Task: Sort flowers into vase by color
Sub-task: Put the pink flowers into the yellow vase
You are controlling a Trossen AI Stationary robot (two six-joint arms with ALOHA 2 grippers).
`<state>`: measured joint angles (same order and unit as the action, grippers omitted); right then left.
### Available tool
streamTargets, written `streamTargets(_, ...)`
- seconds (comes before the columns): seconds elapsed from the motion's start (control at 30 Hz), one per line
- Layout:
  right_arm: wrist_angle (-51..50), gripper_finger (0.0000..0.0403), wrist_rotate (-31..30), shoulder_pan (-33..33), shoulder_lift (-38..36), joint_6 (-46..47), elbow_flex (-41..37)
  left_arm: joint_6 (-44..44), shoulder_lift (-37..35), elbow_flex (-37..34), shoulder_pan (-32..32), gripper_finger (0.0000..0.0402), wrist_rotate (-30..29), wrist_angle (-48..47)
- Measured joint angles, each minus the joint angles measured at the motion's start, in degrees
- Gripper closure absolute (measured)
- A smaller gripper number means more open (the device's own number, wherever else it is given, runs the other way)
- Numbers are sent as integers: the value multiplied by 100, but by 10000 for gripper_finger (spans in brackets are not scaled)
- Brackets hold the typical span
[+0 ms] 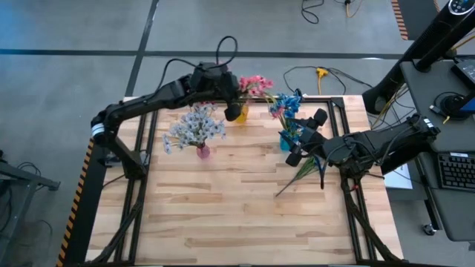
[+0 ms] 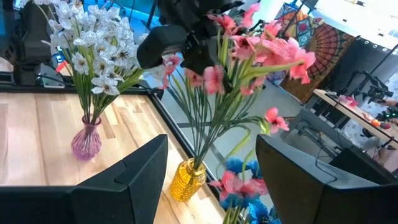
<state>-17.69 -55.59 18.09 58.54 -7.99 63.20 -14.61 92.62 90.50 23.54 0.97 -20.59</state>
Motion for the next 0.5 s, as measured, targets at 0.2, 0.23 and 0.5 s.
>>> streamTargets(0.2,38,165,0,-1,0,8,0,179,-159,-436,67,402,-42,428)
streamTargets(0.23,39,165,2,-1,0,8,0,196,-138,-437,77,402,-43,439)
streamTargets(0.5,39,165,2,-2,0,7,1,288,-20,-442,113,401,-394,420)
